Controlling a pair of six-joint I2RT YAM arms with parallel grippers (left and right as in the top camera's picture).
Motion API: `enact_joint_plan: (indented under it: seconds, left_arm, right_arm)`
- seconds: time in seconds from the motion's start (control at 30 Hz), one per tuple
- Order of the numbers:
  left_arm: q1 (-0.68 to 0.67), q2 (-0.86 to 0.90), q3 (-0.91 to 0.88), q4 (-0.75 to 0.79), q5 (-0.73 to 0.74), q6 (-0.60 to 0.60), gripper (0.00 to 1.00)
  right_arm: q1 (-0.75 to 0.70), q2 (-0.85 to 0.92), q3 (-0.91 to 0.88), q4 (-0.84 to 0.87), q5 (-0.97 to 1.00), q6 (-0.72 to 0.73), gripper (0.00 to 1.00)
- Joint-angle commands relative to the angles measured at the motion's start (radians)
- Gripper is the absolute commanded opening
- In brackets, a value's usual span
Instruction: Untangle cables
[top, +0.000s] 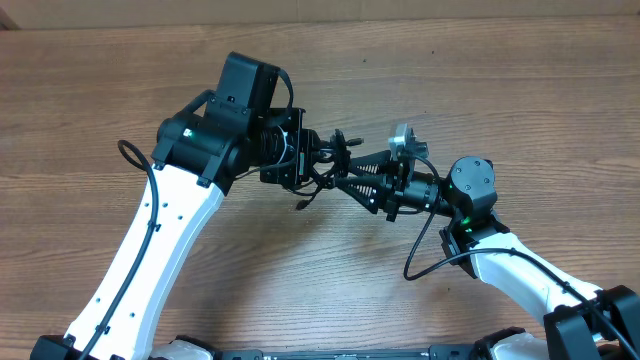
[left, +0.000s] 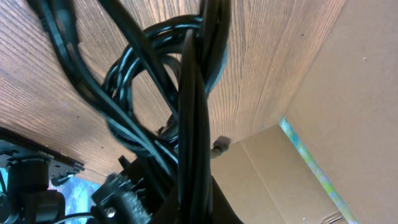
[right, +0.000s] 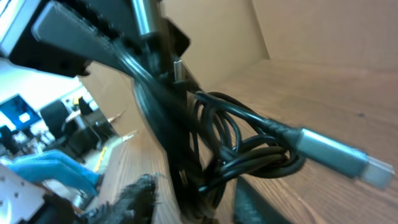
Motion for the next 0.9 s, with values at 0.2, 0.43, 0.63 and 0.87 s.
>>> enact_joint_plan:
  seconds: [0.2, 0.43, 0.63, 0.87]
  left_arm:
    - [-0.008, 0.000, 0.014, 0.004, -0.009, -0.048, 0.04]
    - [-0.002, 0.000, 0.014, 0.008, -0.024, -0.108, 0.04]
    - [0.019, 0.000, 0.014, 0.011, -0.036, -0.134, 0.04]
    - [0.069, 0.000, 0.014, 0.012, -0.039, -0.134, 0.04]
  right_arm:
    - [0.005, -0.007, 0.026, -0.003, 0.019, 0.006, 0.12]
    - [0.005, -0.007, 0.026, -0.040, 0.019, -0.027, 0.04]
    - [0.005, -0.007, 0.026, -0.062, 0.018, -0.059, 0.04]
    - [0.005, -0.007, 0.026, -0.089, 0.015, -0.109, 0.04]
